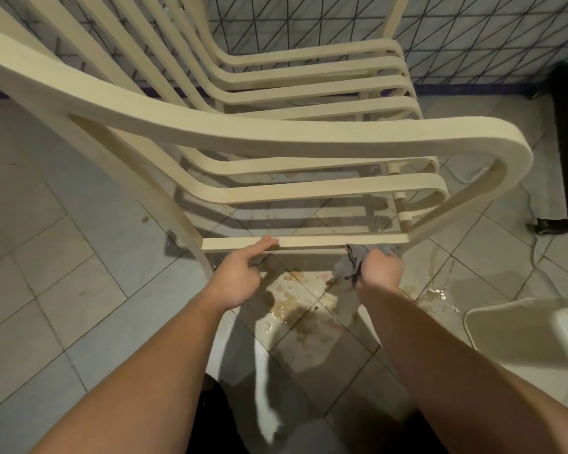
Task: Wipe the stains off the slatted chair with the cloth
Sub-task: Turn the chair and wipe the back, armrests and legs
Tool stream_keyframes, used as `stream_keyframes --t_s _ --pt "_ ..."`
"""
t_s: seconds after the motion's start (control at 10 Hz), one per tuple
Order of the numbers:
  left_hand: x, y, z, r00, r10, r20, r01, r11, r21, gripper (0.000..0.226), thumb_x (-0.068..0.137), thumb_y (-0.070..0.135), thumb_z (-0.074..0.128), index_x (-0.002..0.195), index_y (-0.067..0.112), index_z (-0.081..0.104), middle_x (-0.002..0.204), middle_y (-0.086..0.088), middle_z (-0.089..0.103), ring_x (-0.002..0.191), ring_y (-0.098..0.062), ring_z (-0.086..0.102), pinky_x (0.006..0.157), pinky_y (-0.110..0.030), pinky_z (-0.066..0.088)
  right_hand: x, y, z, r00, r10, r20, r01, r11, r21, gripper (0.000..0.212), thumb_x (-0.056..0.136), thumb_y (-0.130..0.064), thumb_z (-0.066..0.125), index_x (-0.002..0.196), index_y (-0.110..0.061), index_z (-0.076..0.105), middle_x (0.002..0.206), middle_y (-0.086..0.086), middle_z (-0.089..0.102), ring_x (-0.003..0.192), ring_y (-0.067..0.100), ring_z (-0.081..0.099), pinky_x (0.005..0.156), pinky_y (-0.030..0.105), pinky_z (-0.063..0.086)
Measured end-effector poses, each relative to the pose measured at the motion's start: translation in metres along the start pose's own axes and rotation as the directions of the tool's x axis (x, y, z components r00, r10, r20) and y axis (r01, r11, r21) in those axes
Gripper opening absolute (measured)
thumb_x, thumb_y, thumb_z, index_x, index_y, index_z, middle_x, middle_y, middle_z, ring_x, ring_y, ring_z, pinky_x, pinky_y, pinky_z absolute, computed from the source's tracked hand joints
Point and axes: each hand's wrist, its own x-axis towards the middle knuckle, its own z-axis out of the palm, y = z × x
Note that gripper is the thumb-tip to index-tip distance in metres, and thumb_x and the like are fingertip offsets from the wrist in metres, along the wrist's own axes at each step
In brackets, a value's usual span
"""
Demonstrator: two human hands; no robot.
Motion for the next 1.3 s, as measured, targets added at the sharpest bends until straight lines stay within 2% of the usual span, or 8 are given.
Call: stream_keyframes --t_s 0.1,0.2,0.3,0.4,0.9,1.1,1.2,1.3 --pt "-0.016 -0.035 -0.031 0.865 -0.307 -0.396 0.288 0.951 -0.107 0.037 0.091 -0.001 0.050 0.082 0.021 0.078 0.107 0.001 0.074 0.109 -0.020 0.067 0.091 -0.026 0.053 -0.011 0.006 0.021 0.997 0.011 0.073 -0.007 0.999 -0.053 0.032 0.097 -0.005 0.045 0.125 0.009 0.053 0.126 0.030 0.058 0.114 0.045 0.058 0.085 0.042 0.050" --pt "-0.024 -0.057 -0.054 0.594 -0.541 -0.596 0.369 0.841 -0.396 0.019 0.096 0.004 0.050 0.104 0.011 0.065 0.105 -0.009 0.066 0.105 -0.034 0.064 0.076 -0.031 0.050 -0.039 0.013 0.046 0.985 0.039 0.168 -0.026 0.996 -0.081 0.034 0.097 -0.002 0.045 0.127 0.011 0.052 0.101 0.025 0.056 0.089 0.036 0.057 0.077 0.031 0.041" --pt "-0.018 -0.040 -0.074 0.743 -0.467 -0.479 0.185 0.831 -0.524 0.056 0.092 -0.011 0.045 0.141 0.016 0.051 0.130 -0.004 0.057 0.118 -0.023 0.057 0.092 -0.037 0.052 -0.058 0.023 0.080 0.971 0.063 0.230 -0.051 0.997 -0.057 0.014 0.095 -0.003 0.046 0.102 -0.004 0.057 0.083 0.011 0.052 0.081 0.023 0.050 0.076 0.030 0.042" --pt "-0.011 -0.019 -0.086 0.831 -0.301 -0.467 0.119 0.917 -0.380 0.043 0.091 -0.011 0.044 0.123 0.012 0.062 0.104 0.007 0.064 0.101 -0.018 0.058 0.081 -0.032 0.048 -0.073 0.033 0.105 0.965 0.102 0.240 -0.079 0.991 -0.105 0.017 0.095 -0.005 0.046 0.080 -0.012 0.048 0.070 0.002 0.047 0.063 0.019 0.048 0.073 0.029 0.042" --pt "-0.002 -0.028 -0.100 0.845 -0.318 -0.431 0.153 0.915 -0.374 0.043 0.084 -0.008 0.041 0.099 0.015 0.075 0.092 -0.003 0.072 0.079 -0.021 0.059 0.062 -0.024 0.046 -0.158 0.060 0.188 0.818 0.134 0.559 -0.100 0.991 -0.091 0.018 0.095 0.000 0.041 0.096 -0.002 0.058 0.072 0.011 0.053 0.066 0.028 0.057 0.055 0.028 0.042" --pt "-0.001 -0.028 -0.099 0.834 -0.325 -0.447 0.159 0.916 -0.369 0.040 0.086 -0.003 0.044 0.099 0.019 0.075 0.091 0.007 0.070 0.095 -0.023 0.061 0.077 -0.027 0.045 -0.112 0.053 0.073 0.704 -0.535 0.467 0.700 0.636 -0.326 0.057 0.097 -0.002 0.049 0.149 -0.024 0.043 0.129 -0.008 0.054 0.117 0.011 0.053 0.100 0.009 0.037" --pt "-0.003 -0.025 -0.097 0.836 -0.308 -0.454 0.148 0.923 -0.354 0.040 0.087 -0.004 0.043 0.097 0.021 0.072 0.087 0.008 0.067 0.090 -0.022 0.058 0.077 -0.027 0.044 -0.065 0.044 0.057 0.534 -0.692 0.485 0.750 0.123 -0.650 0.066 0.089 0.006 0.048 0.151 -0.012 0.037 0.153 0.005 0.041 0.145 0.023 0.031 0.124 0.037 0.013" --pt "-0.003 -0.026 -0.097 0.835 -0.306 -0.458 0.140 0.922 -0.361 0.039 0.083 -0.007 0.041 0.092 0.017 0.071 0.079 0.005 0.064 0.076 -0.020 0.051 0.063 -0.023 0.038 -0.050 0.048 0.070 0.577 -0.458 0.676 0.725 -0.094 -0.682 0.077 0.085 0.016 0.031 0.156 -0.005 0.014 0.164 0.015 0.014 0.153 0.025 0.007 0.125 0.041 0.003"
